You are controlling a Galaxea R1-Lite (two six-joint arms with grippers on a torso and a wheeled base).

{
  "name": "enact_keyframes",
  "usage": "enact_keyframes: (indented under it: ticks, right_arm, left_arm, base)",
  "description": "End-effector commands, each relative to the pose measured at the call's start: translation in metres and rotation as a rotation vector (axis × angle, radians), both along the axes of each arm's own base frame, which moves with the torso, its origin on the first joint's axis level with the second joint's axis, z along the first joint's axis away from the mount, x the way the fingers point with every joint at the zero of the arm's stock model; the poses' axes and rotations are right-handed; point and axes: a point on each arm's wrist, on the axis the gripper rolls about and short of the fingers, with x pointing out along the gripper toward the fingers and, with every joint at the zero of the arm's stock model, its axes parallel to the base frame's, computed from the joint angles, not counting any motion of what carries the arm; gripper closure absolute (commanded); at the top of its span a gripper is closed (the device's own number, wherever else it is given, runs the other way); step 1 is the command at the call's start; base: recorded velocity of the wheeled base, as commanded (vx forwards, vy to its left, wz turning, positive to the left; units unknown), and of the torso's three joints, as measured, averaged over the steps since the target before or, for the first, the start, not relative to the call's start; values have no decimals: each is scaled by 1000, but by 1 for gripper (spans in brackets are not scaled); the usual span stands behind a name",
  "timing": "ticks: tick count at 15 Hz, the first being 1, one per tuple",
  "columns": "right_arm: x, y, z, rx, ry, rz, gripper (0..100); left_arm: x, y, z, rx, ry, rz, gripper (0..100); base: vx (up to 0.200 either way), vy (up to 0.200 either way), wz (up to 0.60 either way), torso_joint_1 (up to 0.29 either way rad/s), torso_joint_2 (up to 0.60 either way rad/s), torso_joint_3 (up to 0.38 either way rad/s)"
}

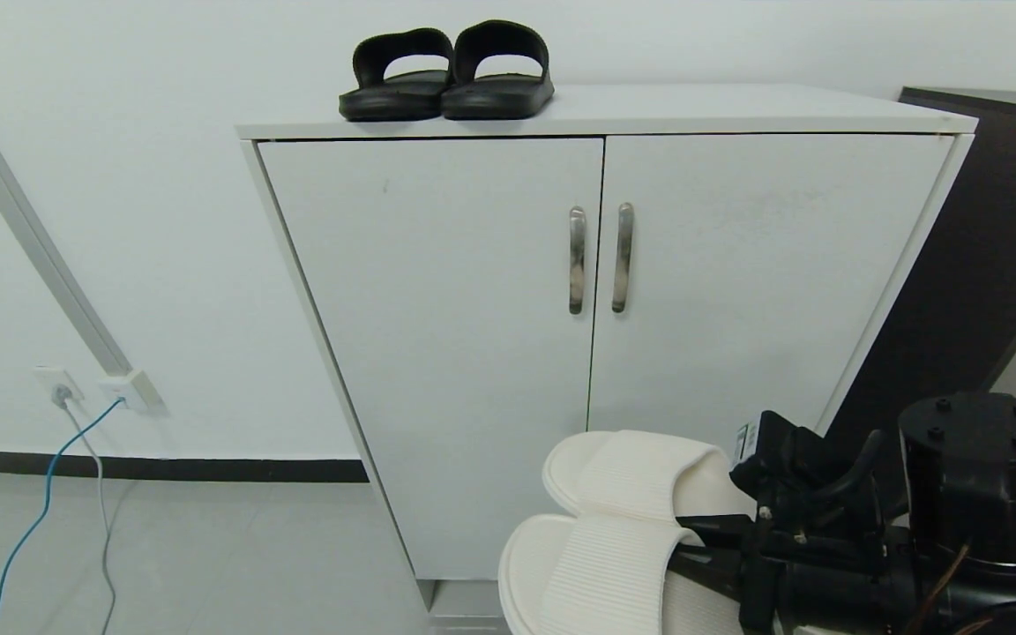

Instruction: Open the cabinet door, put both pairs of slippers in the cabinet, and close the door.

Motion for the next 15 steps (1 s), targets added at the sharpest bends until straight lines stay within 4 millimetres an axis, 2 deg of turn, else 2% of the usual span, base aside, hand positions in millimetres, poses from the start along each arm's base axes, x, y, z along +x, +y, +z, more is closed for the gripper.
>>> enact_keyframes:
  ticks: [1,4,5,7,11,12,15]
  right_arm:
    - [0,0,-2,-6,4,0,100]
    - [0,0,-3,-7,5,0,100]
    - [0,0,-3,-7,5,0,100]
    - [0,0,-3,-8,6,0,100]
    - [1,1,-5,-13,12,1,100]
    - [1,1,-5,-13,12,1,100]
    - [1,1,-6,-16,14,1,100]
  left_arm:
    - [43,-2,24,10,154,-75,0]
    - [71,-9,41,44,144,-204,0]
    - [85,-15,53,50,120,-257,0]
    - [99,-24,66,53,108,-328,0]
    - [140,-59,95,62,69,-491,0]
    - [144,-63,97,59,60,-508,0]
    - [172,-101,103,48,57,-629,0]
  base:
    - [0,0,0,0,0,0]
    - [0,0,0,0,0,0]
    - [0,0,0,0,0,0]
    - [0,0,0,0,0,0]
    - [0,0,0,0,0,0]
    - [0,0,0,0,0,0]
    - [0,0,0,0,0,0]
